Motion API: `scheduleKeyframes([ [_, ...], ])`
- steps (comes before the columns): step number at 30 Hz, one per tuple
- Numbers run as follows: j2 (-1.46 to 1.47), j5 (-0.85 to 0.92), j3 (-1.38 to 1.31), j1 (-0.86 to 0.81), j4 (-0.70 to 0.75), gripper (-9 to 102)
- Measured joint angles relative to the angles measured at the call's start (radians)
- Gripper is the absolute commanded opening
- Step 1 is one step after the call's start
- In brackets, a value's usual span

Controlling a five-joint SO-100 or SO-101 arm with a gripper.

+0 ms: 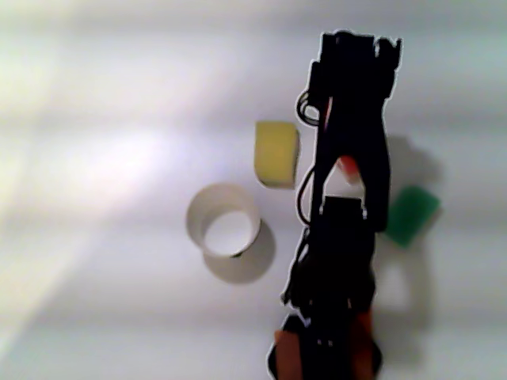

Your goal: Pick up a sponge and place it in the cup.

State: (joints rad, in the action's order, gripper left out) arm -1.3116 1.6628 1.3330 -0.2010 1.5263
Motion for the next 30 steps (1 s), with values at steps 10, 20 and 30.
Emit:
scheduleKeyframes([
  [10, -0.017, 0.275, 0.120, -0.003, -0.038, 0],
  [20, -0.095, 0.453, 0.210, -0.025, -0.132, 0],
  [30, -0.117, 0.449, 0.290, -0.026, -0.137, 17],
])
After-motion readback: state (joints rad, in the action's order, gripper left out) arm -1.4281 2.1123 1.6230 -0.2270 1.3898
